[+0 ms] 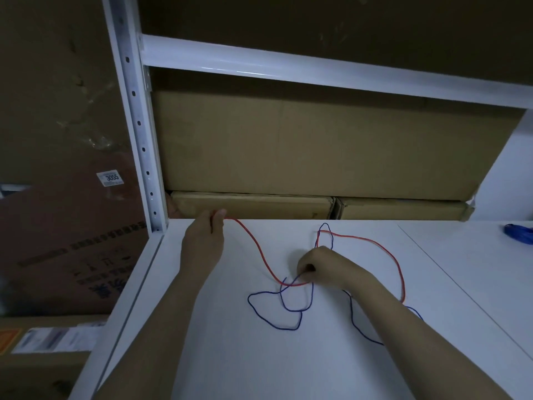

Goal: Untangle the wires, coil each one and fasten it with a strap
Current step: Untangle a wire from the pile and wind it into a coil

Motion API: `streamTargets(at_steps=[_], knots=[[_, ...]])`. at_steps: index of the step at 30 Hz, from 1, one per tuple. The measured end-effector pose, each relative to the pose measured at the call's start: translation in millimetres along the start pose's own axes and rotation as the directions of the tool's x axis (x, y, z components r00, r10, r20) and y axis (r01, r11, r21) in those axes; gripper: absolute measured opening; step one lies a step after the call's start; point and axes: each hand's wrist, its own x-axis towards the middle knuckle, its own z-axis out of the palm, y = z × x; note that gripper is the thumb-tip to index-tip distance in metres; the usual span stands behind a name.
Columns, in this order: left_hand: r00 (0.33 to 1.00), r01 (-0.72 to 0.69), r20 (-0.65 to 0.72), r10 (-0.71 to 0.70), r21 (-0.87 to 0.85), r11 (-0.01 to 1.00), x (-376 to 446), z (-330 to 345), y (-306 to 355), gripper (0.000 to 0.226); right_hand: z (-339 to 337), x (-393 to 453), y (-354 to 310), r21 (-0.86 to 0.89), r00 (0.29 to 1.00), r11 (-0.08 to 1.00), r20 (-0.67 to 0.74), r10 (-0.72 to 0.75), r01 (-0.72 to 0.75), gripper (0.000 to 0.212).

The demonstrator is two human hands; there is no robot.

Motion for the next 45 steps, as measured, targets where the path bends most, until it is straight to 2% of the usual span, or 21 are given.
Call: streamTargets(at_steps=[3, 6, 8, 10, 13, 14, 15, 17, 19, 20, 22, 24, 26, 28, 31, 34, 37, 39, 41, 43, 45], knots=[[1.000, -0.024, -0.019, 0.024, -0.004, 1.000, 1.8, -5.6, 3.5, 0.024, -0.9, -0.7, 2.7, 0.445, 0.960, 0.896, -0.250, 0.131, -0.006, 0.012], [1.000, -0.023, -0.019, 0.023, -0.004, 1.000, 2.5, -5.8, 7.0, 0.025, 0.1, 4.5, -1.2, 0.775, 0.811, 0.613, -0.453, 0.369, 0.155, 0.019], [1.000, -0.011, -0.013, 0.011, -0.009, 1.000, 2.9, -4.1, 9.2, 0.024, 1.4, 7.9, -4.6, 0.818, 0.687, 0.496, -0.539, 0.487, 0.291, 0.023], [1.000, -0.013, -0.011, 0.013, -0.005, 1.000, 2.8, -2.1, 11.5, 0.025, 5.9, 12.1, -6.8, 0.795, 0.629, 0.511, -0.587, 0.510, 0.327, 0.019], [0.999, -0.014, -0.035, 0.014, 0.002, 1.000, 1.8, -1.2, 13.4, 0.028, 18.9, 16.6, -3.4, 0.841, 0.754, 0.502, -0.460, 0.469, 0.201, 0.025], [0.998, -0.013, -0.064, 0.013, 0.004, 1.000, 2.2, -2.1, 13.4, 0.029, 21.9, 15.1, 0.5, 0.839, 0.776, 0.530, -0.416, 0.474, 0.126, 0.027], [0.995, -0.013, -0.099, 0.015, 0.014, 1.000, 3.2, -3.6, 12.9, 0.028, 23.6, 11.7, 6.1, 0.785, 0.777, 0.617, -0.423, 0.466, 0.057, 0.028], [0.988, -0.002, -0.155, 0.008, 0.038, 0.999, 6.1, -7.6, 11.6, 0.031, 26.4, 2.6, 19.5, 0.449, 0.824, 0.892, -0.484, 0.294, -0.054, 0.026], [0.987, 0.017, -0.163, -0.009, 0.049, 0.999, 8.4, -10.8, 10.1, 0.034, 26.0, -6.1, 25.9, 0.133, 0.924, 0.985, -0.352, 0.151, -0.110, 0.030], [0.988, 0.024, -0.155, -0.016, 0.050, 0.998, 9.1, -11.5, 9.7, 0.036, 23.8, -9.9, 27.2, 0.099, 0.949, 0.989, -0.286, 0.133, -0.109, 0.039], [0.991, 0.017, -0.134, -0.012, 0.040, 0.999, 8.6, -10.6, 10.6, 0.037, 14.6, -13.9, 27.8, 0.068, 0.951, 0.990, -0.277, 0.139, -0.125, 0.053], [0.995, -0.004, -0.104, 0.007, 0.024, 1.000, 6.7, -7.6, 13.4, 0.034, 1.0, -14.8, 23.4, -0.002, 0.907, 0.985, -0.390, 0.157, -0.172, 0.052], [0.997, -0.012, -0.074, 0.012, -0.001, 1.000, 4.1, -3.7, 17.5, 0.027, -10.4, -13.6, 15.0, 0.048, 0.851, 0.991, -0.509, 0.130, -0.123, 0.041], [0.998, -0.035, -0.051, 0.034, -0.012, 0.999, 3.2, -0.5, 22.9, 0.032, -17.5, -11.2, -0.5, 0.214, 0.836, 0.977, -0.539, 0.101, 0.020, 0.030], [0.995, -0.102, -0.018, 0.101, -0.049, 0.994, 2.2, 1.1, 33.6, 0.039, -16.6, -4.2, -32.6, 0.406, 0.905, 0.902, -0.424, 0.041, 0.150, 0.034], [0.996, -0.060, 0.057, 0.072, -0.187, 0.981, 0.1, 0.4, 43.8, 0.042, -3.3, 9.0, -54.4, 0.473, 0.933, 0.861, -0.359, -0.003, 0.184, 0.028], [0.971, 0.070, 0.240, 0.017, -0.349, 0.935, -3.1, -7.1, 49.3, 0.049, 0.7, 18.2, -67.3, 0.625, 0.849, 0.737, -0.510, 0.136, 0.257, 0.022], [0.892, 0.150, 0.447, 0.071, -0.439, 0.886, -8.3, -15.0, 51.0, 0.049, -3.4, 21.3, -72.2, 0.655, 0.734, 0.665, -0.638, 0.233, 0.358, 0.023], [0.783, 0.194, 0.593, 0.190, -0.522, 0.830, -16.1, -20.3, 51.9, 0.049, -10.3, 22.9, -78.1, 0.609, 0.667, 0.674, -0.710, 0.228, 0.418, 0.024], [0.765, 0.274, 0.600, 0.234, -0.631, 0.726, -22.0, -24.2, 55.5, 0.045, -10.8, 24.0, -82.9, 0.586, 0.710, 0.700, -0.686, 0.161, 0.408, 0.023], [0.819, 0.349, 0.542, 0.188, -0.731, 0.587, -22.3, -26.2, 60.7, 0.039, -0.2, 23.5, -83.6, 0.588, 0.806, 0.732, -0.585, 0.092, 0.343, 0.020]])
